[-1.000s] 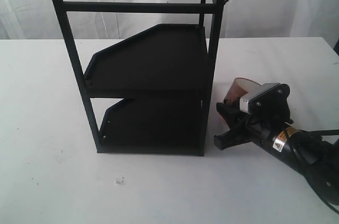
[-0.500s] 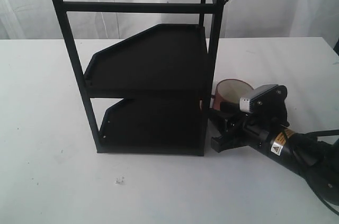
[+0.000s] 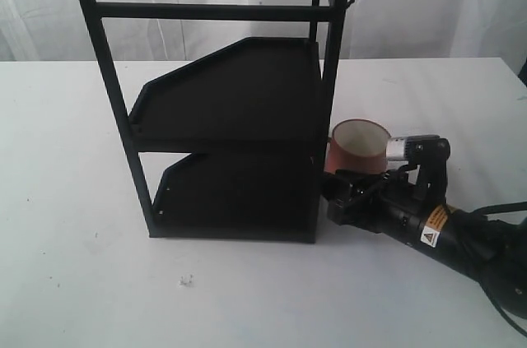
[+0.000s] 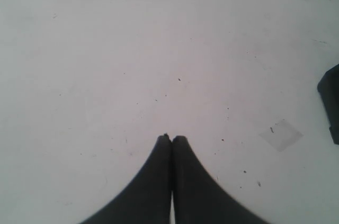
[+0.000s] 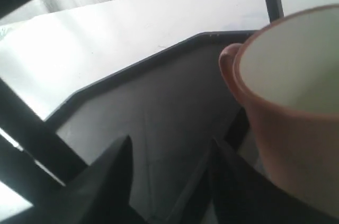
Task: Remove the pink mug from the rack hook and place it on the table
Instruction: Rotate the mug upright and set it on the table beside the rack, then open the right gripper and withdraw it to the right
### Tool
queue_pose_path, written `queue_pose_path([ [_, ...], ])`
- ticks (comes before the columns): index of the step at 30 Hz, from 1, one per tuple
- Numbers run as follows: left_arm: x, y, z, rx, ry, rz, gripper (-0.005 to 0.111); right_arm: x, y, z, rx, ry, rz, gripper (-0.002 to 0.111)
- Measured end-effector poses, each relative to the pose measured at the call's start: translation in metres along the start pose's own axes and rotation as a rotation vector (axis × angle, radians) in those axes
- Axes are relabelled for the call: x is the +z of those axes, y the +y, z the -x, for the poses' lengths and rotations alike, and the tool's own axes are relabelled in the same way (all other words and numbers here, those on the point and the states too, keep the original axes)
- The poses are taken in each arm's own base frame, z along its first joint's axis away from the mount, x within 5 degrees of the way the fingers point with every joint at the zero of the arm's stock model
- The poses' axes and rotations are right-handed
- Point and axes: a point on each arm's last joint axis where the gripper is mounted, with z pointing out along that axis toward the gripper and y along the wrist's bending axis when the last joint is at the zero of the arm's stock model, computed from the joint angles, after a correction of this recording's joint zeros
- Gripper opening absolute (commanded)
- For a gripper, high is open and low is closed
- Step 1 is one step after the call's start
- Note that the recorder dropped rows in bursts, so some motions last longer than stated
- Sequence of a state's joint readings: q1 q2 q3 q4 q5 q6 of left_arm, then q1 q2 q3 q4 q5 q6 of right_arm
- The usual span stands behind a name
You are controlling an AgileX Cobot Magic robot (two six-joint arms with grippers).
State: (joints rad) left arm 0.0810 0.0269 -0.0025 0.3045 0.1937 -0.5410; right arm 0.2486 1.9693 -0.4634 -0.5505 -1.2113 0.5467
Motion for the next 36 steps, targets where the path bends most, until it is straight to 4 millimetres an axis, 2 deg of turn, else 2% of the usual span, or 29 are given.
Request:
queue_pose_path([
  [7,0.000,0.000,0.000,0.000,0.000,0.000,0.000,-0.013,0.006,-0.010,0.047,0.048,0.009,0.032],
  [16,0.000,0.000,0.000,0.000,0.000,0.000,0.000,-0.025,0.021,0.009,0.003,-0.013,0.036,0.032],
  [20,0.000,0.000,0.000,0.000,0.000,0.000,0.000,-0.036,0.028,0.010,-0.001,-0.020,0.041,0.032],
  [23,0.000,0.000,0.000,0.000,0.000,0.000,0.000,-0.048,0.033,0.004,0.012,-0.005,0.033,0.027],
  [24,0.000,0.000,0.000,0.000,0.000,0.000,0.000,-0.053,0.034,0.002,0.020,-0.003,0.024,0.023],
  [25,0.000,0.000,0.000,0.000,0.000,0.000,0.000,-0.059,0.036,0.000,0.030,-0.003,0.008,0.014],
  [27,0.000,0.000,0.000,0.000,0.000,0.000,0.000,-0.070,0.036,0.002,0.059,-0.044,-0.058,0.000],
  [31,0.000,0.000,0.000,0.000,0.000,0.000,0.000,-0.087,0.026,0.009,0.075,-0.049,-0.283,0.000],
  [34,0.000,0.000,0.000,0.000,0.000,0.000,0.000,-0.091,0.011,0.016,0.087,0.158,-0.539,0.000],
  [36,0.000,0.000,0.000,0.000,0.000,0.000,0.000,-0.088,0.011,0.029,0.091,0.294,-0.603,0.000],
])
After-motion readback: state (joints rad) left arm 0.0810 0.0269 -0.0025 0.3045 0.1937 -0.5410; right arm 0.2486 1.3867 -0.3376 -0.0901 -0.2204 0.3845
